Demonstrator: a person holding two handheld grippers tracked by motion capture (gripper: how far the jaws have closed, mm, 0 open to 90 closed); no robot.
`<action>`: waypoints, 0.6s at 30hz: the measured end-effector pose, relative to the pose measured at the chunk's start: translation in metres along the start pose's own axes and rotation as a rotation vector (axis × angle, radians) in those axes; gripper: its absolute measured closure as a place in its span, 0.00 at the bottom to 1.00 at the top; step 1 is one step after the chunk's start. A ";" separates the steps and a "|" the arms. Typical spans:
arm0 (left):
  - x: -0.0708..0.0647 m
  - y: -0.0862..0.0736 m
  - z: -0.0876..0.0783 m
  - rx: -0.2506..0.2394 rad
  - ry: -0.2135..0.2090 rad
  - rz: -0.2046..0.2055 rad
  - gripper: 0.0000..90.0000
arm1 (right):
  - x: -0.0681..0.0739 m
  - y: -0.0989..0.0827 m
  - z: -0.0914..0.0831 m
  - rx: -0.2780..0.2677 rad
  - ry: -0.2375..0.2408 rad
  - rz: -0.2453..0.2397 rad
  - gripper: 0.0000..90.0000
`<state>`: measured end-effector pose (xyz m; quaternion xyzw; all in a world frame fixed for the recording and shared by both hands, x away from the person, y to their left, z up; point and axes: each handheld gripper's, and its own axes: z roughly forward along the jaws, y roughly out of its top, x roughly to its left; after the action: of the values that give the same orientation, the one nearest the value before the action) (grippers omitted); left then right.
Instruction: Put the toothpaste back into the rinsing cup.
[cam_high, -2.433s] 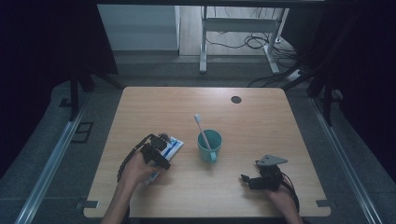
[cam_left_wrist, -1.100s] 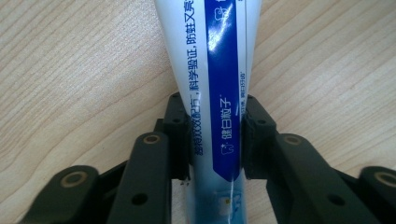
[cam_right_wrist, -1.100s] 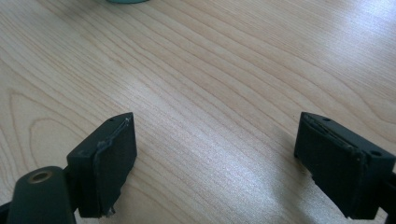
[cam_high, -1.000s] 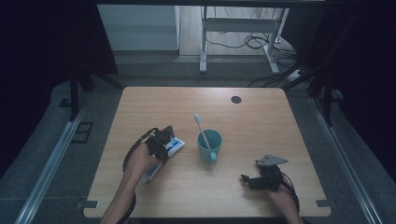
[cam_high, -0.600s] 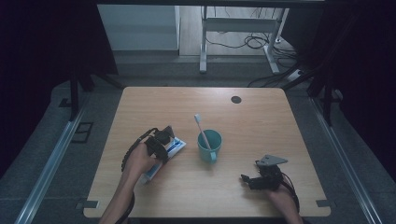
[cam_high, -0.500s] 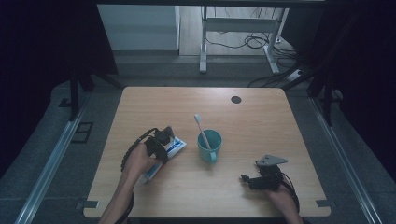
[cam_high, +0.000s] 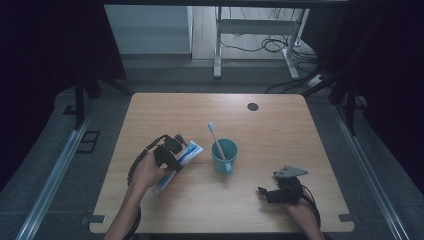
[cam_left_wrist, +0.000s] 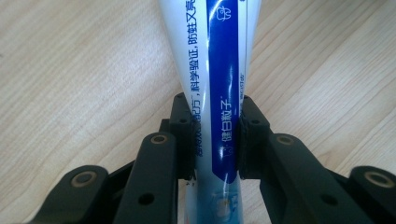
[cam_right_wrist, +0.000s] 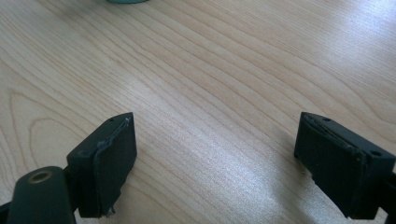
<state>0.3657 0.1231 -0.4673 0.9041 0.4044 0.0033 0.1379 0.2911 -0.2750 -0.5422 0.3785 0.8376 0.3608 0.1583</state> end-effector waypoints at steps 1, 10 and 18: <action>-0.001 0.000 -0.001 -0.011 0.003 0.004 0.81 | 0.000 0.000 0.000 0.000 0.000 0.000 0.14; -0.005 -0.008 -0.012 -0.132 0.007 0.039 0.81 | 0.000 0.000 0.000 0.000 0.000 0.000 0.14; -0.007 -0.019 -0.020 -0.253 -0.008 0.045 0.81 | 0.000 0.000 0.000 0.000 0.000 0.000 0.14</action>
<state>0.3451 0.1350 -0.4520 0.8883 0.3797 0.0538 0.2525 0.2911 -0.2750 -0.5422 0.3785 0.8376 0.3607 0.1582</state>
